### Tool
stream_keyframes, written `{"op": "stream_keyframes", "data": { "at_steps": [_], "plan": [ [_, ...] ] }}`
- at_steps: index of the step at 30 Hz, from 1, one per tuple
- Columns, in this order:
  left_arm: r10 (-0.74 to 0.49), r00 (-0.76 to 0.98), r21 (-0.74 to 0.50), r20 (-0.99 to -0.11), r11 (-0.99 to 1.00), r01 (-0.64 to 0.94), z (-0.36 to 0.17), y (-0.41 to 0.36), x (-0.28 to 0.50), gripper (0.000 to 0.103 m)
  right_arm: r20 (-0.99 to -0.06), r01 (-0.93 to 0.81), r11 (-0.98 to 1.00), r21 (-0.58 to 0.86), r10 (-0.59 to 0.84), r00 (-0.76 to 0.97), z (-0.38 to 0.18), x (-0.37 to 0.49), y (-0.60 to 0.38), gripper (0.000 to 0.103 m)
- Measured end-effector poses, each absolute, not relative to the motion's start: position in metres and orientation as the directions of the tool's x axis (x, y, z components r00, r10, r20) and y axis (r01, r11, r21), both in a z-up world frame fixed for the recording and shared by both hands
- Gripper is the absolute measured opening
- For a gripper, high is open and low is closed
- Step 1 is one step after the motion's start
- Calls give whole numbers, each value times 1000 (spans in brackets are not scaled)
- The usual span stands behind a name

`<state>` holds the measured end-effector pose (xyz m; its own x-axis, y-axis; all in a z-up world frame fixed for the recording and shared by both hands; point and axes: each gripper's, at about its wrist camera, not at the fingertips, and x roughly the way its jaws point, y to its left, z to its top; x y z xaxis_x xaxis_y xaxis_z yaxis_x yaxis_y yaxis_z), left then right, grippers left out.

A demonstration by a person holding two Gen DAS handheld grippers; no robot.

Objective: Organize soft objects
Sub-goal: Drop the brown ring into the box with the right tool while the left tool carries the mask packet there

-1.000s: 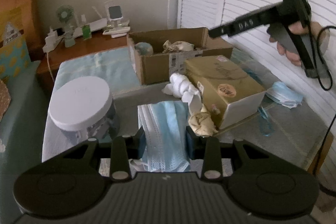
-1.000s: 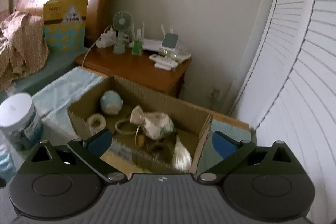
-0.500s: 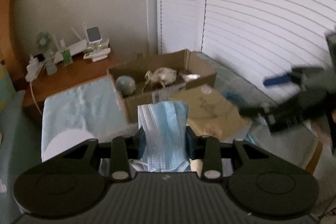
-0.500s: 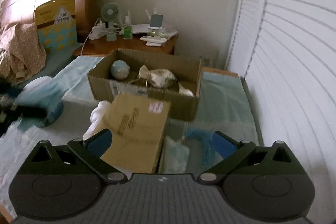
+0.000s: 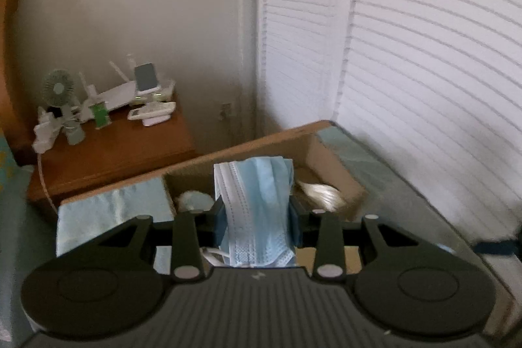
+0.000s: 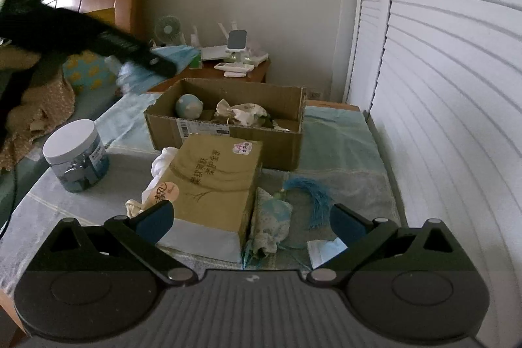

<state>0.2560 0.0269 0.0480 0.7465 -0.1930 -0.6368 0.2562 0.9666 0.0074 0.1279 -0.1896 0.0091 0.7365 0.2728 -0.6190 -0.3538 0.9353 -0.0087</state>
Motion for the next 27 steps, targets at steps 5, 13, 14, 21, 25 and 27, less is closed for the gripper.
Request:
{"op": "stream_keyframes", "data": {
  "at_steps": [5,13,14,21,25,27],
  "plan": [
    [-190,730,11,-656,965,260,43,5,290,36,-620,-352,936,-9,271,736,5,129,-193,103],
    [-211,681,-46,-701,967,252,21,-36,336,36,-622,-330,944,3,260,739,3,131,-203,103],
    [-213,675,-55,-706,967,248,18,-39,340,37,-623,-326,945,1,256,740,2,131,-204,103],
    [-200,674,-101,-711,978,184,2,-54,356,42,-620,-305,952,-4,237,748,2,133,-213,103],
    [-188,699,-103,-690,981,162,1,-57,355,87,-622,-295,955,-5,228,749,1,135,-216,103],
    [-201,703,-108,-682,979,174,5,-57,353,87,-623,-292,956,-4,226,749,1,135,-217,103]
  ]
}}
